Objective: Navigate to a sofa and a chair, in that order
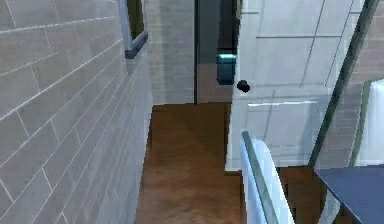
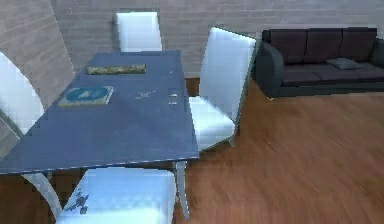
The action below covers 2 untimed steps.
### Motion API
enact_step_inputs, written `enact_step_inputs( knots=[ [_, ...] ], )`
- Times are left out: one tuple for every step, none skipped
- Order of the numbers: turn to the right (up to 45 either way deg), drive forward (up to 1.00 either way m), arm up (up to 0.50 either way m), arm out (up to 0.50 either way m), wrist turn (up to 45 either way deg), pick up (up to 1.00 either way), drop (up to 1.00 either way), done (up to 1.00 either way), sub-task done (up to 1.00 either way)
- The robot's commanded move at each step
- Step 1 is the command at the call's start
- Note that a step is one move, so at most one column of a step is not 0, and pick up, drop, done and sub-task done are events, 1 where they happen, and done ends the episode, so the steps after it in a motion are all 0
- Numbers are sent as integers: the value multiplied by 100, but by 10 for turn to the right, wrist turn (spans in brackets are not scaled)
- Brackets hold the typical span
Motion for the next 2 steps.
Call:
enact_step_inputs(
  knots=[
    [450,0,0,0,0,0,0,0,0],
    [450,0,0,0,0,0,0,0,0]
  ],
)
